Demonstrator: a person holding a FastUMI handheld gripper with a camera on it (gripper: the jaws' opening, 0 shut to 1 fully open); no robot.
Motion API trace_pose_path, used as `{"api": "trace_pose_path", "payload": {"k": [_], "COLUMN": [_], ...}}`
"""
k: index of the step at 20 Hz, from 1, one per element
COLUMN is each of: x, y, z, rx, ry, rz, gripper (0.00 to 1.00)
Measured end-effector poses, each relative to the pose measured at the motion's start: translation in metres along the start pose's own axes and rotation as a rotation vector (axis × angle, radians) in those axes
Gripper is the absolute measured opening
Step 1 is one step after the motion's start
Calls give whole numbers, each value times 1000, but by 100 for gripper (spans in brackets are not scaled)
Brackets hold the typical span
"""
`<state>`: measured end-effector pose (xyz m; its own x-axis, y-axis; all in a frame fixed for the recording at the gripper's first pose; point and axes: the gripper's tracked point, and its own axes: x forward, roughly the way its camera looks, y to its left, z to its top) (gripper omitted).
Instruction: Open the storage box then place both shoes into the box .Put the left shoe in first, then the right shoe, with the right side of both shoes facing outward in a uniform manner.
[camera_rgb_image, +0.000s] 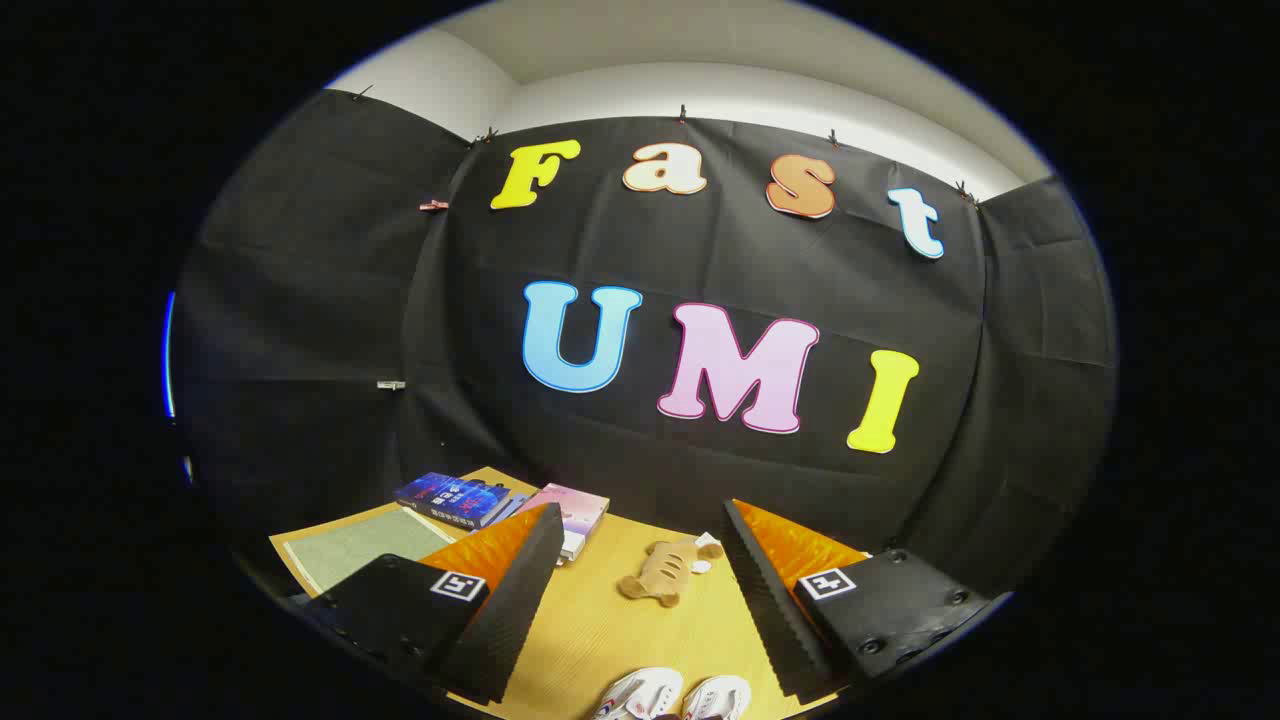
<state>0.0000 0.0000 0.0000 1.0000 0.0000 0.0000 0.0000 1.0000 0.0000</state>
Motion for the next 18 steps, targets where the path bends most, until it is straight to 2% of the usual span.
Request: {"api": "trace_pose_path", "payload": {"k": [18], "x": [-3], "y": [10], "z": [-3], "rx": [-7], "ry": [2], "rz": [20], "gripper": [97]}}
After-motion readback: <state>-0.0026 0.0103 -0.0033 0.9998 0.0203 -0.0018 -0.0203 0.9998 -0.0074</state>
